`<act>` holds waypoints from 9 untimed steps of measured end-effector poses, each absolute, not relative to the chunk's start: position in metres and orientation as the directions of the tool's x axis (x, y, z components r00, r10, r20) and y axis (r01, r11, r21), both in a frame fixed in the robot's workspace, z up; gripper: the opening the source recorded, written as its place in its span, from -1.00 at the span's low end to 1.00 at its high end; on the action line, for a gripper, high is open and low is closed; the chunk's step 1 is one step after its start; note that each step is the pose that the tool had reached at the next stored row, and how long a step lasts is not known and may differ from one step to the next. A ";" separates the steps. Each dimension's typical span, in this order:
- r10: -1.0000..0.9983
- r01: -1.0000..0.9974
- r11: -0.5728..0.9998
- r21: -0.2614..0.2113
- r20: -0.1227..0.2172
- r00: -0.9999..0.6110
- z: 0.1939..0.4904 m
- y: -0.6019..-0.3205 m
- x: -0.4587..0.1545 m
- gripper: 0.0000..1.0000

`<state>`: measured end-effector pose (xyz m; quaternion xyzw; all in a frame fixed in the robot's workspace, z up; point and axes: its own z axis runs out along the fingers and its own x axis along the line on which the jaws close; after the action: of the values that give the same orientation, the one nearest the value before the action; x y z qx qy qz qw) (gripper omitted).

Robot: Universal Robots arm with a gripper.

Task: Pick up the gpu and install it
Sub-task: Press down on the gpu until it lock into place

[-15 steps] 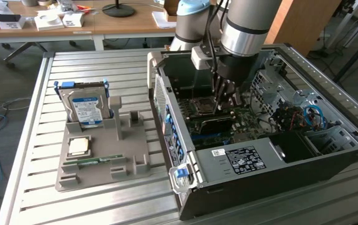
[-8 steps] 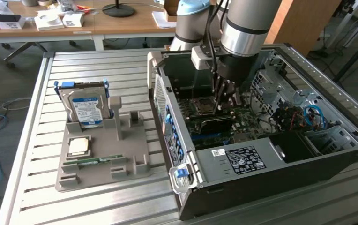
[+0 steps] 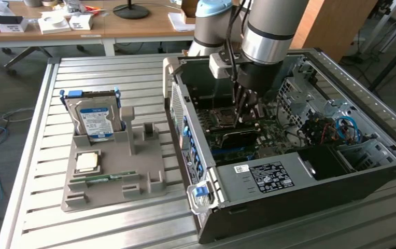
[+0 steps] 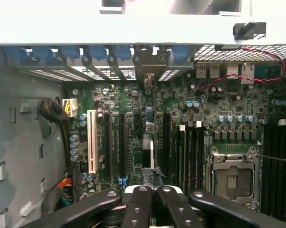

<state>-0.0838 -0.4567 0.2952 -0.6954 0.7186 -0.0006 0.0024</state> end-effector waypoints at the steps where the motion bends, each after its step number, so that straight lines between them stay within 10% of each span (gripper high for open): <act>1: -0.999 -0.999 0.034 -0.004 -0.002 -0.034 0.295 -0.456 -0.084 -0.79; 9: -0.999 -0.999 0.039 -0.004 -0.001 -0.039 0.290 -0.453 -0.093 -0.79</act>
<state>-0.0934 -0.4528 0.2904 -0.6933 0.7207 -0.0012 0.0018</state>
